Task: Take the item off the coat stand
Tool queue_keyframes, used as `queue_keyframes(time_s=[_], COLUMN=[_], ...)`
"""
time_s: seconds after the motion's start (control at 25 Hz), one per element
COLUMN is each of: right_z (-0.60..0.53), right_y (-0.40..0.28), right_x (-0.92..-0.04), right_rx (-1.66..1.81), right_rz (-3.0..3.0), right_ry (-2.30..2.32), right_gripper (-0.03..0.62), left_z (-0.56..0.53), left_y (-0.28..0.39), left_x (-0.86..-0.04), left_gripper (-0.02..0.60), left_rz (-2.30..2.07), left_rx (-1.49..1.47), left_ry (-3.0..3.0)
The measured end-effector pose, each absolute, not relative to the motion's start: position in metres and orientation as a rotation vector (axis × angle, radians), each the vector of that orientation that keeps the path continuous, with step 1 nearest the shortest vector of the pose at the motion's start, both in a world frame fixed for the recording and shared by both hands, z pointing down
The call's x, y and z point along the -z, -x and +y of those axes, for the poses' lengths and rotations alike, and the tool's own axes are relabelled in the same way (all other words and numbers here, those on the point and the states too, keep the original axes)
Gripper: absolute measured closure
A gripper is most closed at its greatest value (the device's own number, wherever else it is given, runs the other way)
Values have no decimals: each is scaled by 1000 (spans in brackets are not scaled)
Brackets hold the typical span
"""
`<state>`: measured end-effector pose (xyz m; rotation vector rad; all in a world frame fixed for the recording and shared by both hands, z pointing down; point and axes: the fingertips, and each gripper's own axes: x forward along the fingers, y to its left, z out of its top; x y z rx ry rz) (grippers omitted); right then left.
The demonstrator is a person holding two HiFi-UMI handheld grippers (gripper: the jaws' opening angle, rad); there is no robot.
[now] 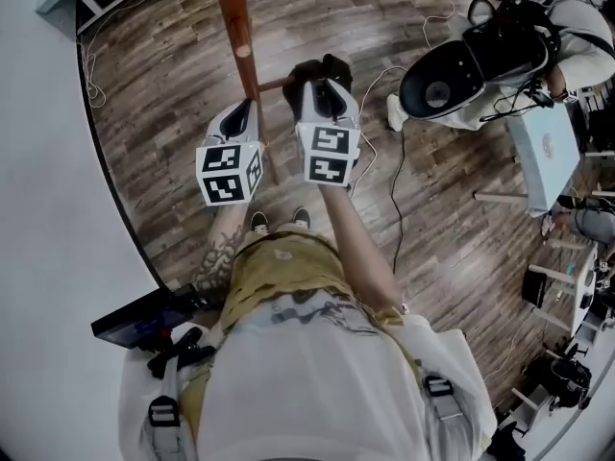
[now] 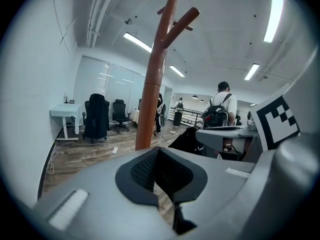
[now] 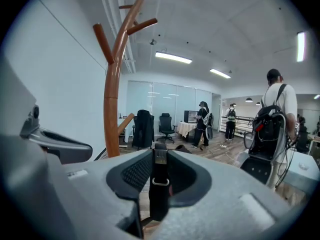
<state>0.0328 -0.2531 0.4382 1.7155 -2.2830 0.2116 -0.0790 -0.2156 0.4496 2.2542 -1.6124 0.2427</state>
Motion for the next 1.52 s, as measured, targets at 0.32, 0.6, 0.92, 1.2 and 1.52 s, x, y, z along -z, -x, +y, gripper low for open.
queue_keyframes(time_s=[0.32,0.6,0.92,1.2,1.52], right_z=[-238,-224,-204,-215,-213], right_y=[-55,-61,-62,-52,-51], right_x=[-374,-316,-292,-281,-280], right_rx=[-91,19,107,142,148], right_rz=[-2337,-2408,-2474,-2487,-2495], right_ry=[-1844,-1919,-1930,-1935,-1930], right_gripper=[502,502,502,502,503], left_z=[-222,-222,-209,-220,-218], left_y=[61,45,31,39,38], left_x=[-403,-356,-340,-329,-328], left_gripper=[584,584,584,584,584], left_rz=[-1597,-1588,-1588,-1582,-1585], left_rx=[-144,-52,-10,11,12], left_ry=[-2372,-2483,-2545,-2568,-2571])
